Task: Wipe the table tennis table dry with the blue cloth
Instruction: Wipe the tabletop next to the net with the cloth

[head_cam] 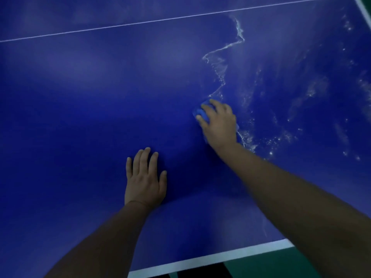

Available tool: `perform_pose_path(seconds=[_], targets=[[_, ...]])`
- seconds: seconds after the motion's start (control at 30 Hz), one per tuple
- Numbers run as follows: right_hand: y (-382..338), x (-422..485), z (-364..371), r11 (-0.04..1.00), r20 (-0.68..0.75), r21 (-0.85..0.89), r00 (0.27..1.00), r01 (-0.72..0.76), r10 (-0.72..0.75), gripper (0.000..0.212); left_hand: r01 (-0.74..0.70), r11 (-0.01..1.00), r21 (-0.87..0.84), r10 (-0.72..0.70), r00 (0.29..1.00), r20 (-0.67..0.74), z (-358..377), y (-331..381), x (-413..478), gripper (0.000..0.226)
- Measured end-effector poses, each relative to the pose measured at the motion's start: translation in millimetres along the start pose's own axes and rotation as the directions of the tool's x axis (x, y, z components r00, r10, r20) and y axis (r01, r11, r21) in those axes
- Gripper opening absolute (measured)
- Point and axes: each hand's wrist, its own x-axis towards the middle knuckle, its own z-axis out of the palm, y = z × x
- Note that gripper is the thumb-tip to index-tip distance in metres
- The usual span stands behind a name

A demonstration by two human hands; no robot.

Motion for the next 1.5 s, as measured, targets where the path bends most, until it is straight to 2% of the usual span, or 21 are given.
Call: perform_pose_path(seconds=[0.07, 0.17, 0.23, 0.27, 0.33, 0.4, 0.47, 0.57, 0.7, 0.77, 0.83, 0.9, 0.93, 1.0, 1.03, 1.07, 1.17, 1.3, 1.33, 1.4, 1.5], targets=[[9.7, 4.4, -22.1, 0.989, 0.054, 0.149, 0.998, -0.026, 0.018, 0.051, 0.004, 1.0, -0.006, -0.004, 1.0, 0.018, -0.1, -0.1, -0.1, 0.062], [-7.4, 1.7, -65.6, 0.945, -0.096, 0.324, 0.993, -0.033, 0.068, 0.06, 0.005, 1.0, -0.011, -0.005, 1.0, 0.028, -0.7, -0.2, -1.0, 0.06], [-30.0, -19.8, -80.6, 0.95, -0.172, 0.309, 0.985, 0.052, 0.002, 0.049, 0.004, 1.0, -0.021, -0.003, 1.0, 0.022, -0.8, -0.8, -0.8, 0.059], [-40.4, -37.2, -78.4, 0.958, -0.166, 0.254, 0.981, 0.136, -0.095, 0.046, 0.003, 0.999, -0.036, -0.002, 1.0, 0.014, -0.7, -1.3, -0.5, 0.058], [-47.7, -84.0, -46.9, 0.937, -0.04, 0.137, 0.947, 0.321, -0.319, 0.043, 0.004, 0.996, -0.084, -0.005, 1.0, -0.006, -1.1, -2.4, -0.5, 0.055], [-40.7, -129.2, -16.4, 0.915, 0.175, 0.048, 0.898, 0.402, -0.403, 0.045, 0.003, 0.991, -0.133, -0.008, 0.999, -0.038, -2.0, -3.4, -0.1, 0.053], [-32.1, -147.3, -3.3, 0.929, 0.248, -0.003, 0.901, 0.369, -0.357, 0.051, -0.003, 0.986, -0.166, -0.009, 0.998, -0.069, -2.9, -5.7, 0.5, 0.051], [-37.8, -137.6, 0.5, 0.957, 0.209, -0.016, 0.937, 0.289, -0.279, 0.058, -0.014, 0.987, -0.161, 0.001, 0.997, -0.08, -4.3, -10.4, 2.0, 0.048], [-38.0, -78.4, 19.0, 0.956, 0.265, -0.097, 0.933, 0.277, -0.243, 0.067, -0.031, 0.991, -0.127, 0.019, 0.996, -0.092, -8.2, -13.6, 10.6, 0.046], [-33.8, -38.7, 22.8, 0.969, 0.243, -0.141, 0.956, 0.201, -0.162, 0.071, -0.046, 0.993, -0.112, 0.034, 0.994, -0.101, -10.9, -15.5, 20.0, 0.047], [-42.5, -30.1, 21.5, 0.988, 0.246, -0.062, 0.961, 0.143, -0.124, 0.078, -0.025, 0.993, -0.116, 0.012, 0.994, -0.112, -14.7, -18.5, 31.8, 0.047], [-56.6, -59.6, 25.8, 0.947, 0.251, 0.081, 0.913, 0.31, -0.32, 0.083, 0.039, 0.99, -0.135, -0.057, 0.99, -0.131, -19.8, -22.5, 46.1, 0.049], [-62.1, -79.4, 28.3, 0.898, 0.285, 0.11, 0.852, 0.426, -0.439, 0.081, 0.068, 0.987, -0.145, -0.088, 0.987, -0.136, -21.7, -25.5, 53.5, 0.049], [-55.7, -84.3, 34.5, 0.819, 0.347, 0.079, 0.754, 0.569, -0.557, 0.072, 0.097, 0.984, -0.151, -0.118, 0.984, -0.133, -24.9, -32.7, 67.3, 0.051], [-51.2, -66.7, 34.6, 0.812, 0.355, 0.045, 0.751, 0.582, -0.557, 0.069, 0.095, 0.985, -0.145, -0.114, 0.985, -0.129, -26.0, -36.0, 73.9, 0.052], [-46.7, -42.8, 35.1, 0.833, 0.352, -0.003, 0.78, 0.553, -0.517, 0.068, 0.086, 0.987, -0.137, -0.103, 0.987, -0.124, -26.6, -38.7, 80.4, 0.053], [-42.4, 25.1, 24.2, 0.923, 0.388, -0.031, 0.856, 0.383, -0.342, 0.078, 0.06, 0.991, -0.115, -0.072, 0.993, -0.096, -26.3, -41.5, 99.3, 0.055], [-68.3, 48.5, 22.5, 0.92, 0.607, -0.094, 0.754, 0.38, -0.249, 0.091, 0.061, 0.995, -0.08, -0.068, 0.994, -0.088, -23.0, -43.9, 122.9, 0.061], [-74.6, 47.7, 26.3, 0.929, 0.604, -0.092, 0.762, 0.357, -0.233, 0.088, 0.07, 0.994, -0.079, -0.077, 0.993, -0.09, -22.9, -44.2, 129.0, 0.063], [-77.1, 51.3, 35.9, 0.946, 0.518, -0.09, 0.826, 0.311, -0.222, 0.087, 0.056, 0.996, -0.068, -0.062, 0.994, -0.086, -22.3, -42.5, 139.6, 0.066], [-58.9, 88.7, 38.4, 0.94, 0.383, -0.183, 0.901, 0.288, -0.202, 0.089, 0.002, 1.0, -0.016, -0.003, 0.998, -0.059, -19.8, -40.2, 149.0, 0.068]])
